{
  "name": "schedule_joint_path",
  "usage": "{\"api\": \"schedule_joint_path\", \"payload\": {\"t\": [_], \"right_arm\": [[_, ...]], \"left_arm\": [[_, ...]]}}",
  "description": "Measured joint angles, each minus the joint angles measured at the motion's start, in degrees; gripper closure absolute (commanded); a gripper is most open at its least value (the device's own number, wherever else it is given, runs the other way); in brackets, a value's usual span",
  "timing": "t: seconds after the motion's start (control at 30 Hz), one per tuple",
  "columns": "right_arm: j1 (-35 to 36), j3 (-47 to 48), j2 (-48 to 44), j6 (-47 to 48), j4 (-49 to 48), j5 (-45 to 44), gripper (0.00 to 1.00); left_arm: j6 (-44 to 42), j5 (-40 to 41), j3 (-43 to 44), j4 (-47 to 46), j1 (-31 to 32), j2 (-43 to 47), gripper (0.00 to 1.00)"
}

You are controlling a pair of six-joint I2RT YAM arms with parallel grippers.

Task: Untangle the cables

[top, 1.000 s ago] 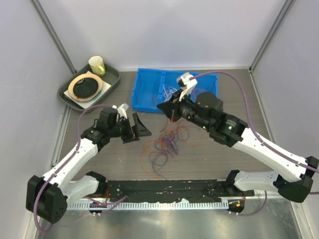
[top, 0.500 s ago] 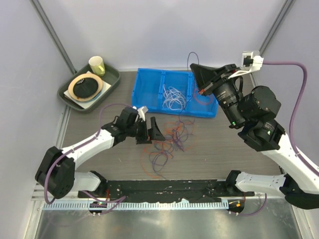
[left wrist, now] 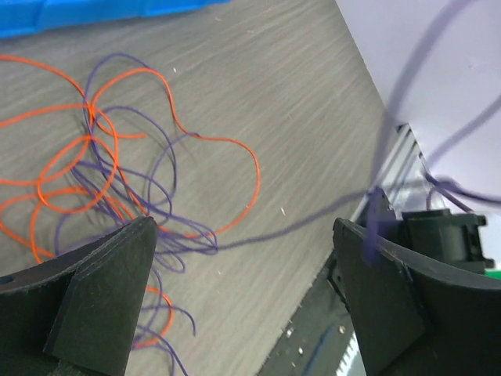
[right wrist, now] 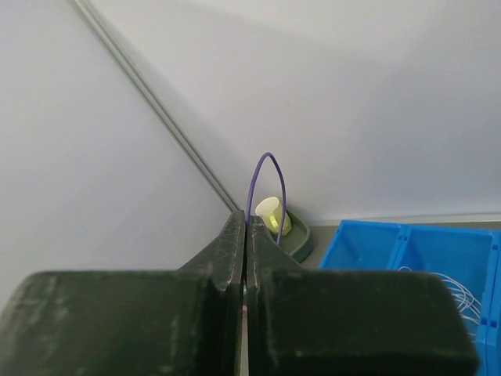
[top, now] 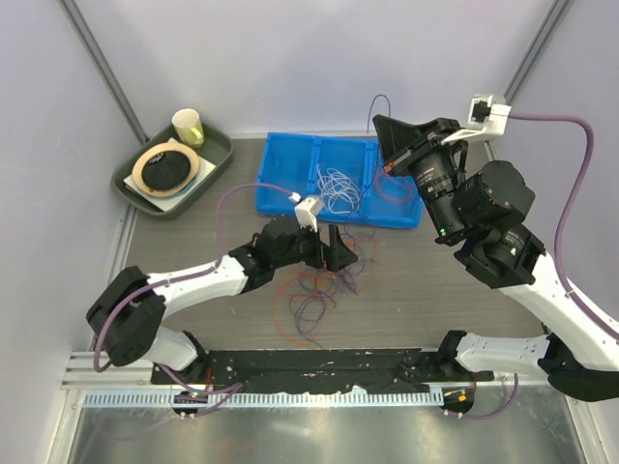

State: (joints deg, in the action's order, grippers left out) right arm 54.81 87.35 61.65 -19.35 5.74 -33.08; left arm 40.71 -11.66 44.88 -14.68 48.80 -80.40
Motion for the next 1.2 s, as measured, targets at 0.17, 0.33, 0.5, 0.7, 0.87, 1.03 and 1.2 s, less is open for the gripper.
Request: {"api": "schedule_joint_path", "payload": {"t": [0.17, 0.33, 0.5, 0.7, 0.87, 1.03, 1.2], "right_arm": [[0.0, 1.97, 0.44, -0.15, -0.11, -0.9, 0.99], [0.0, 2.43, 0.63, -0.26, -0.07, -1.64, 0.99], [0.0, 1.9, 0.17, 1.49, 1.66, -5.7, 0.96], [0.0, -10.38, -5.09, 2.84, 3.96, -8.31, 0.32], [0.0, -22.99, -6.51, 2.12, 6.49, -7.04, 0.15], [0.0, -31.21, -6.56, -0.24, 8.15, -5.33, 0.14], [0.0, -36.11, -6.51, -3.34, 8.44, -3.15, 0.14]], "left_arm": [[-2.95, 2.1, 0.13, -6.12, 1.88, -5.42, 0.17], [-5.05, 3.17, 4.9, -6.29, 3.37, -10.4, 0.99], [-5.46, 7.54, 5.7, -3.19, 3.43, -4.7, 1.0], [-6.95, 21.77, 7.23, 5.25, 3.41, 15.34, 1.0], [-10.03, 32.81, 17.51, 12.87, 2.86, 23.28, 1.0], [-14.58, 40.39, 26.71, 18.73, 0.83, 22.82, 1.0], [-18.67, 42.56, 34.32, 21.86, -3.1, 18.45, 1.0]]}}
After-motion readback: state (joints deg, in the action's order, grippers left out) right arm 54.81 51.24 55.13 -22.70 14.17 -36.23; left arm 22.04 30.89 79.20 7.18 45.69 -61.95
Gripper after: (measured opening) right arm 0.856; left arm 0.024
